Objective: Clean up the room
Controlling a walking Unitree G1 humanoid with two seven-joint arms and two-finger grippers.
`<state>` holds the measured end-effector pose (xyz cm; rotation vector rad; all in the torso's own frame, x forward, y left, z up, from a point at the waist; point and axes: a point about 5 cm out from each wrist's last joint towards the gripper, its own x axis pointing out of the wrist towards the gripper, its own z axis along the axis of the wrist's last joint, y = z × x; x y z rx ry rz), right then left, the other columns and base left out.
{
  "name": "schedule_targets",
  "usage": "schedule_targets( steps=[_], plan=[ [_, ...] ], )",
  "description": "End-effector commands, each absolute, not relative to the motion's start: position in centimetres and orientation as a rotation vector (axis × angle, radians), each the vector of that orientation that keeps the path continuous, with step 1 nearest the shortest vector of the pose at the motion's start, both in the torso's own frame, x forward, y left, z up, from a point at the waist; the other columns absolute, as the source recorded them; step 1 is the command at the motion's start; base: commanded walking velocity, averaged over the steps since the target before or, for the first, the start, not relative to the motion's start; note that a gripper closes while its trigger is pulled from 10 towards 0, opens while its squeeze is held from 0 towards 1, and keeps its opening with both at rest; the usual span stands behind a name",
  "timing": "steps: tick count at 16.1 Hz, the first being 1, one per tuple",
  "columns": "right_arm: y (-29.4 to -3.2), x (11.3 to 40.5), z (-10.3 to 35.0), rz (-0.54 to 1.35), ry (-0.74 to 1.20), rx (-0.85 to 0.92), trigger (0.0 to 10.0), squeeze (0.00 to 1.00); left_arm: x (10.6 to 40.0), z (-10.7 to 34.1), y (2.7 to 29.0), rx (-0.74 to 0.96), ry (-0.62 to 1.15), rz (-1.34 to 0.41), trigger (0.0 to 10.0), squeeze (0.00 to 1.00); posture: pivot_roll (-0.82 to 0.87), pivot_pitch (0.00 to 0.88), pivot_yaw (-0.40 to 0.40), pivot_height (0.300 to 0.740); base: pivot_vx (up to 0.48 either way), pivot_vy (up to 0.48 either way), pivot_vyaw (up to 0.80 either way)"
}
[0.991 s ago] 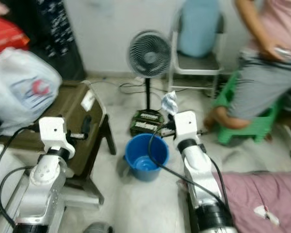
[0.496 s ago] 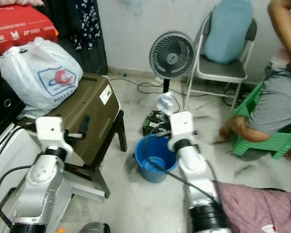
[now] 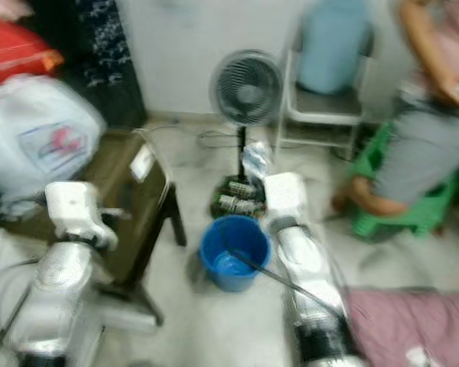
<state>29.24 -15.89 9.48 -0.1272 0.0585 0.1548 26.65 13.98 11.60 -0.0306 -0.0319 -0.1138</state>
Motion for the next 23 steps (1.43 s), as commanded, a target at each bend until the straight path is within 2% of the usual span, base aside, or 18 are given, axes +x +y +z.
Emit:
schedule_targets(
  steps=[1, 5, 10, 21, 23],
  plan=[
    [-14.33, 29.77, 10.41, 0.193, 0.026, -0.102, 10.0, 0.00, 26.58, 11.70, 15.55, -0.003, -0.031, -0.072, 10.0, 0.00, 0.02, 0.000, -0.010, 0.740, 0.000, 0.000, 0.00],
    [-14.35, 29.84, 10.45, 0.189, 0.023, -0.098, 10.0, 0.00, 26.68, 11.62, 15.58, 0.000, -0.023, -0.068, 10.0, 0.00, 0.02, 0.000, -0.009, 0.740, 0.000, 0.000, -0.63],
    [-14.32, 29.86, 10.57, 0.192, 0.015, -0.094, 10.0, 0.00, 26.67, 11.81, 15.50, -0.003, -0.038, -0.079, 10.0, 0.00, 0.02, 0.000, -0.009, 0.740, 0.000, 0.000, 0.00],
    [-14.17, 29.80, 10.80, 0.201, -0.010, -0.109, 10.0, 0.00, 26.64, 11.84, 15.41, -0.005, -0.044, -0.090, 10.0, 0.00, 0.02, 0.000, -0.008, 0.740, 0.327, 0.000, 0.00],
    [-14.06, 29.77, 10.81, 0.205, -0.014, -0.118, 10.0, 0.00, 26.64, 11.84, 15.40, -0.004, -0.044, -0.093, 10.0, 0.00, 0.02, 0.000, -0.007, 0.740, 0.341, 0.000, 0.71]
  ],
)
